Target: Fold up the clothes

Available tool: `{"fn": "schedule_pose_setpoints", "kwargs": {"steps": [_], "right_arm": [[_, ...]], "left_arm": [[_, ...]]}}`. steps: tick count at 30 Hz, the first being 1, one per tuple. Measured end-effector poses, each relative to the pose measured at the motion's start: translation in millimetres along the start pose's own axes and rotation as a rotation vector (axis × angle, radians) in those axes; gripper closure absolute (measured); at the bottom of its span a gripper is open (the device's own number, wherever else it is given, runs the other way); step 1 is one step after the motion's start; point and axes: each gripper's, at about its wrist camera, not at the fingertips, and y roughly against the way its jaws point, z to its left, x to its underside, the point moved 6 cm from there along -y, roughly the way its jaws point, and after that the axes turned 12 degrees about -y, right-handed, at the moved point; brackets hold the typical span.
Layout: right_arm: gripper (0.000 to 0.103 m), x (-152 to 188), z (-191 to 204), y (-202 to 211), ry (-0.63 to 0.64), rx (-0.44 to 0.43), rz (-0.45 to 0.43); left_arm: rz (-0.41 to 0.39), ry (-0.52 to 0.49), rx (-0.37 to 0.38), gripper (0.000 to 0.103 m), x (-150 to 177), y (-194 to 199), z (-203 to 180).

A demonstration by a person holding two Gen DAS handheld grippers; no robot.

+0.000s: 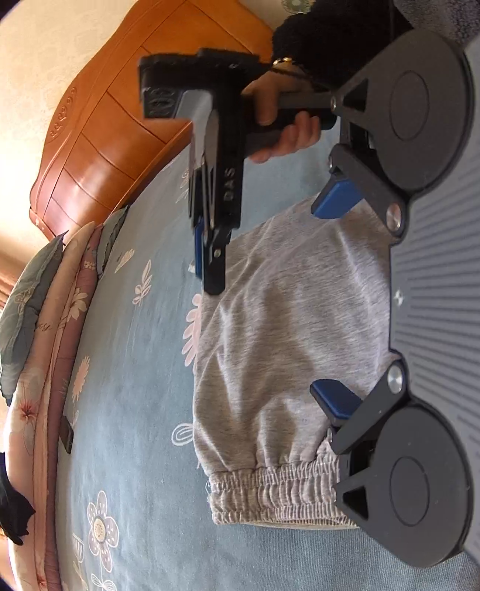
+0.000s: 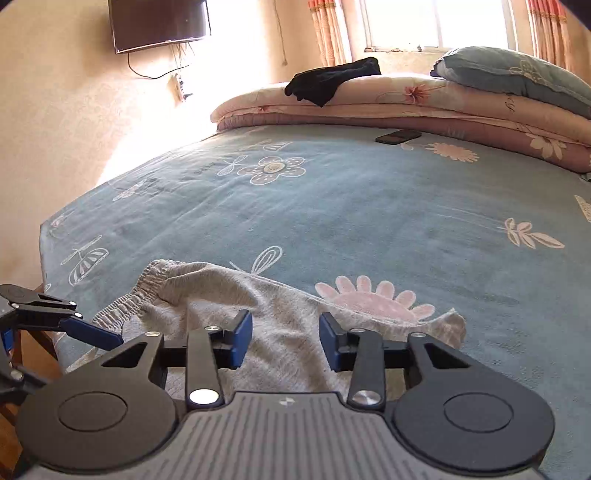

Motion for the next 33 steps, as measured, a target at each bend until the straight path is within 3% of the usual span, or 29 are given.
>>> {"fn": "schedule_pose_setpoints", "kwargs": {"steps": [2, 4, 5, 7, 10, 13, 15, 17, 21, 25, 29, 33], "right_arm": [[0.061, 8.9, 4.1, -23.6, 0.016, -0.007, 0.082], [0.06, 21.6, 0.1, -48.9, 0.039, 0.062, 0.146], [0.057, 25.4, -2.5, -54.2, 0.033, 0.063, 0.127], [0.056, 24.3, -6.1, -53.3, -0.014, 0.052, 0.117], [0.055, 20.1, -7.6, -35.7, -0.044, 0.074, 0.1], [0.051, 18.4, -11.4, 0.5, -0.052, 0.093, 0.054], [0.042, 21.6, -17.3, 26.9, -0.067, 0.119, 0.02], [0.041, 29.3, -24.2, 49.5, -0.086, 0.148, 0.002], [0.034, 53.8, -40.7, 85.1, -0.17, 0.185, 0.01], [0.032, 76.7, -49.1, 107.5, -0.242, 0.193, 0.019], [0.023, 94.9, -35.8, 118.9, -0.17, 0.244, 0.003], [0.022, 112.2, -21.9, 114.8, -0.134, 0.269, 0.021]], "left_arm": [[0.015, -0.052, 0.044, 0.008, 6.5, -7.1, -12.0], [0.082, -0.059, 0.064, 0.008, 18.3, -20.8, -15.1], [0.124, -0.05, 0.05, 0.008, 26.1, -27.5, -12.5], [0.13, -0.062, 0.044, 0.008, 35.4, -28.4, -10.7], [0.121, -0.079, 0.042, 0.008, 30.8, -13.5, -14.8], [0.064, -0.094, 0.051, 0.007, 20.9, 1.3, -20.6], [0.03, -0.087, 0.076, 0.007, 17.0, 2.6, -24.0], [0.037, -0.071, 0.064, 0.007, 16.0, -6.5, -25.4], [0.13, 0.048, 0.06, 0.007, 23.7, -35.7, -18.5], [0.073, 0.139, 0.067, 0.007, 5.1, -25.2, -16.9], [-0.028, 0.168, 0.058, 0.006, -17.4, -9.9, -18.8], [0.01, 0.186, 0.06, 0.006, -7.4, -25.7, -29.1]]}}
